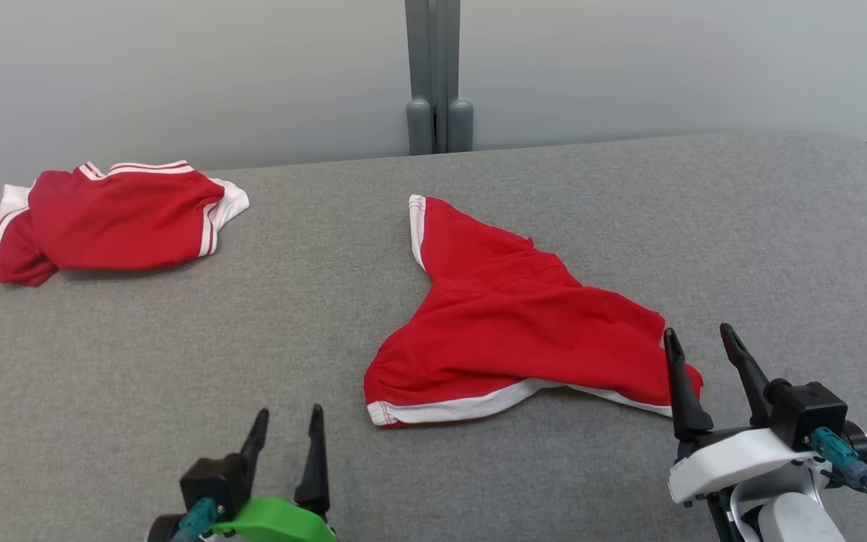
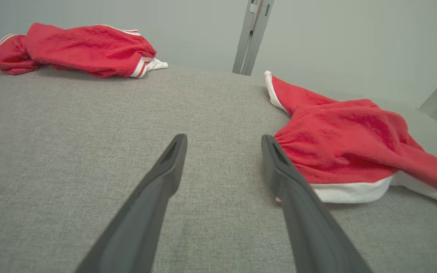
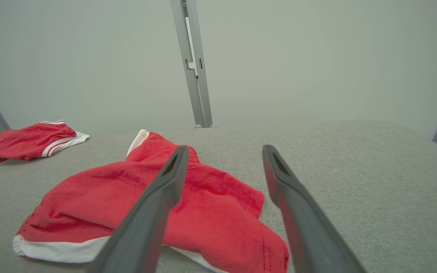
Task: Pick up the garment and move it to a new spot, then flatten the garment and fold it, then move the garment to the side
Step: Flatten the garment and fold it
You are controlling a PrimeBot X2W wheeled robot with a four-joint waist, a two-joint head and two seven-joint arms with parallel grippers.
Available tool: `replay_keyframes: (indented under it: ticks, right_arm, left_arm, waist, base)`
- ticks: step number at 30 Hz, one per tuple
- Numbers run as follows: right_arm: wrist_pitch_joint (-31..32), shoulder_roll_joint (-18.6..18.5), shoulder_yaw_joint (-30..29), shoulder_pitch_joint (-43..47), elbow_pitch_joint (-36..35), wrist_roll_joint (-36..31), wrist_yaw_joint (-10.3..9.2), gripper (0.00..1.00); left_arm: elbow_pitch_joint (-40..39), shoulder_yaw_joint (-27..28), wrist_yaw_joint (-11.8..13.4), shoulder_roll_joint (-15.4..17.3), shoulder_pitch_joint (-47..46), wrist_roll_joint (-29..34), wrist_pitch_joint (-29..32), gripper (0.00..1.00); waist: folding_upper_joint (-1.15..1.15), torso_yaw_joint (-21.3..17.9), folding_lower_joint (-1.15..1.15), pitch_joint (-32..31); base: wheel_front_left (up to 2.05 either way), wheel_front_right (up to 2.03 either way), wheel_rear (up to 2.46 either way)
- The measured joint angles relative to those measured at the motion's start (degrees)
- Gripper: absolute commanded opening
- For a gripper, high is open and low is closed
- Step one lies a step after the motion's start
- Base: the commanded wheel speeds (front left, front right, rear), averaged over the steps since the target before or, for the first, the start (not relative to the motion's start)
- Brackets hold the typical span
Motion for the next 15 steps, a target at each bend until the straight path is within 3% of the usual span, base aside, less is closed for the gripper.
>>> replay_keyframes:
  ticks: [6, 15]
  right_arm:
    - [0.00, 0.00, -0.03, 0.04, 1.09, -0.40, 0.00, 1.00]
    - [0.00, 0.01, 0.27, -0.84, 1.94, -0.70, 0.00, 1.00]
  left_arm:
    - [7.64, -6.81, -1.31, -0.11, -2.47, -3.23, 0.53, 1.00]
    - [16.75, -10.48, -1.42, -0.11, -9.49, -7.66, 0.94, 1.00]
  waist:
    - [0.00, -1.18, 0.00, 1.08]
    - [0.00, -4.57, 0.00, 3.72]
  base:
    - [0.00, 0.00, 0.00]
    - [0.00, 0.00, 0.00]
